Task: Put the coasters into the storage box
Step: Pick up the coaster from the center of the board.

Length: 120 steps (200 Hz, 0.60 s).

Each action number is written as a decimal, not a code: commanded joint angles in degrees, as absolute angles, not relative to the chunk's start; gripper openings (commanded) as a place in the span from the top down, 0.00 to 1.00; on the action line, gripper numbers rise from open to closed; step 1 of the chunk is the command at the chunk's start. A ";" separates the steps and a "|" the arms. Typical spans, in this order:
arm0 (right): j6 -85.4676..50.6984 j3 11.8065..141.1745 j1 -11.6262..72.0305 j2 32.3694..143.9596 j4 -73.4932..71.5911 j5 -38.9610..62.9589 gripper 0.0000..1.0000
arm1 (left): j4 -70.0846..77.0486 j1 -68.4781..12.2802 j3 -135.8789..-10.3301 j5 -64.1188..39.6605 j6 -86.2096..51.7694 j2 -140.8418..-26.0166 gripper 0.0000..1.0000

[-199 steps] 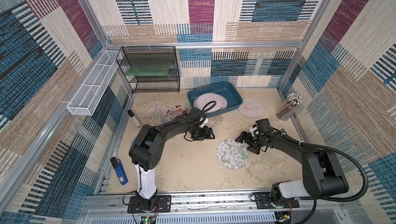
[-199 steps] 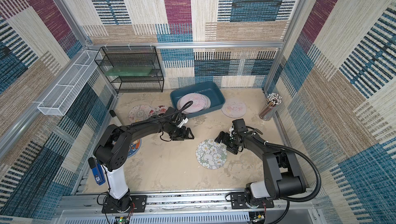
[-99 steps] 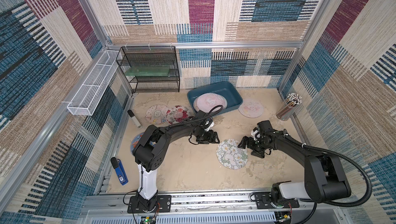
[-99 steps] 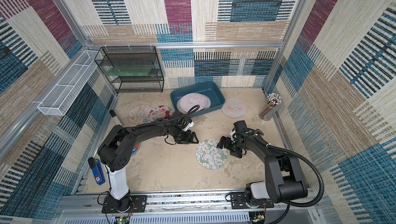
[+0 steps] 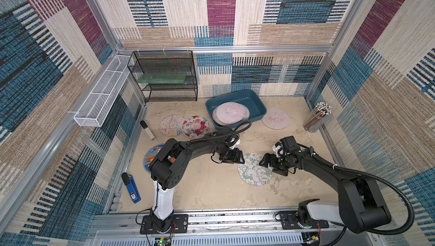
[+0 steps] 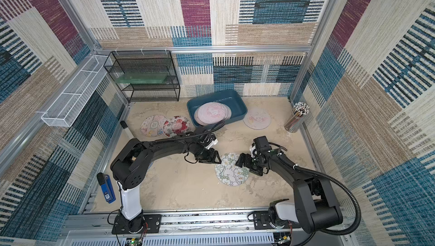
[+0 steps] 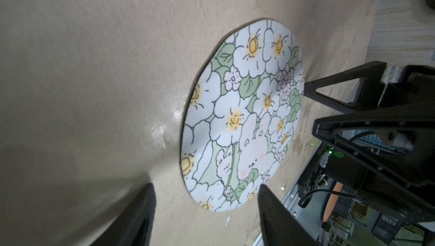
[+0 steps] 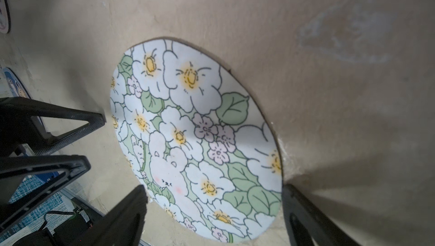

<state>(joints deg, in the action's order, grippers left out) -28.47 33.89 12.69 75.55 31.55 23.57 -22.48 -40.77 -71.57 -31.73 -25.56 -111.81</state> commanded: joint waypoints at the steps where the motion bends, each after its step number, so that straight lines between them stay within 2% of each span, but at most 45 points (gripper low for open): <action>1: -30.23 31.21 13.41 76.57 39.84 22.15 0.08 | -21.81 -41.01 -71.26 -31.80 -26.35 -111.90 0.34; 120: -30.01 31.51 14.06 78.06 37.00 24.09 0.15 | -23.81 -41.13 -71.12 -30.10 -26.28 -112.24 0.39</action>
